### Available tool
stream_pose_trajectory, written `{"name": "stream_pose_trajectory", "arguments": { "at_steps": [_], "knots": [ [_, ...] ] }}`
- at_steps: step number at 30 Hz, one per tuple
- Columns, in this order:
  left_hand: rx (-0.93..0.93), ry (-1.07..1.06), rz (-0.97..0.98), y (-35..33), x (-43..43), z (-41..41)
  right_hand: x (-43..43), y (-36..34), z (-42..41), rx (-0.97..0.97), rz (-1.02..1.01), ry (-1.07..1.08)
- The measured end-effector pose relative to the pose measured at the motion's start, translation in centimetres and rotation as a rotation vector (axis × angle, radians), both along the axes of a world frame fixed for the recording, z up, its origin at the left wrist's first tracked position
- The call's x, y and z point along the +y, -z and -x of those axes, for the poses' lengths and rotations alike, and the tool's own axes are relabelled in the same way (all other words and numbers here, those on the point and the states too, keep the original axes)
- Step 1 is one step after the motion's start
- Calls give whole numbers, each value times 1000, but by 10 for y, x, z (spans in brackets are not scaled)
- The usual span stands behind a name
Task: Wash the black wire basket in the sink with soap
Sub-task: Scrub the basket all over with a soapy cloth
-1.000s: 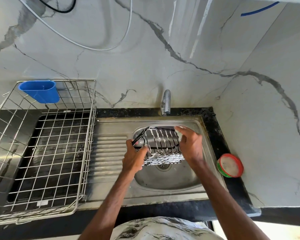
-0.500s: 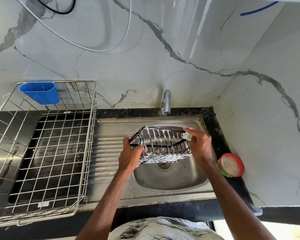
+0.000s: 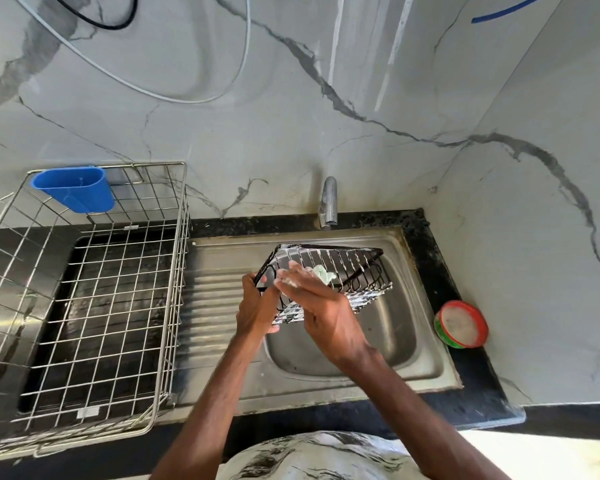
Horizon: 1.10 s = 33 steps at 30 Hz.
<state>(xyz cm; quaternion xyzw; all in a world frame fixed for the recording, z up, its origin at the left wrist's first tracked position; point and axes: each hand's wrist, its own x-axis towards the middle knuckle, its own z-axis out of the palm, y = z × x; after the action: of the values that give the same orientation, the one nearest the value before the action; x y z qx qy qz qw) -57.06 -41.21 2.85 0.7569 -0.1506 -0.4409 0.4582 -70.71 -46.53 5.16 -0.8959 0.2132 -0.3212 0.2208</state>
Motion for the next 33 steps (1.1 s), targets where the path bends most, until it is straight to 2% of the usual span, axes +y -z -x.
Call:
{"name": "stream_pose_trajectory", "arguments": {
  "at_steps": [3, 10, 17, 24, 29, 33],
  "knots": [
    [12, -7, -10, -6, 0, -2, -12, 6, 15, -38, -10, -29],
    [124, -56, -20, 0, -4, -2, -27, 9, 28, -123, -23, 251],
    [188, -81, -19, -9, -5, -2, -19, 5, 24, -108, 99, 113],
    [171, -75, -28, -9, -2, -4, -59, 18, 64, -65, 36, 279],
    [198, -91, -24, -8, -2, -1, -51, 9, 49, -61, 5, 434],
    [232, -101, -22, -10, -2, -1, -34, 0, 30, -30, 36, 350]
  ]
}}
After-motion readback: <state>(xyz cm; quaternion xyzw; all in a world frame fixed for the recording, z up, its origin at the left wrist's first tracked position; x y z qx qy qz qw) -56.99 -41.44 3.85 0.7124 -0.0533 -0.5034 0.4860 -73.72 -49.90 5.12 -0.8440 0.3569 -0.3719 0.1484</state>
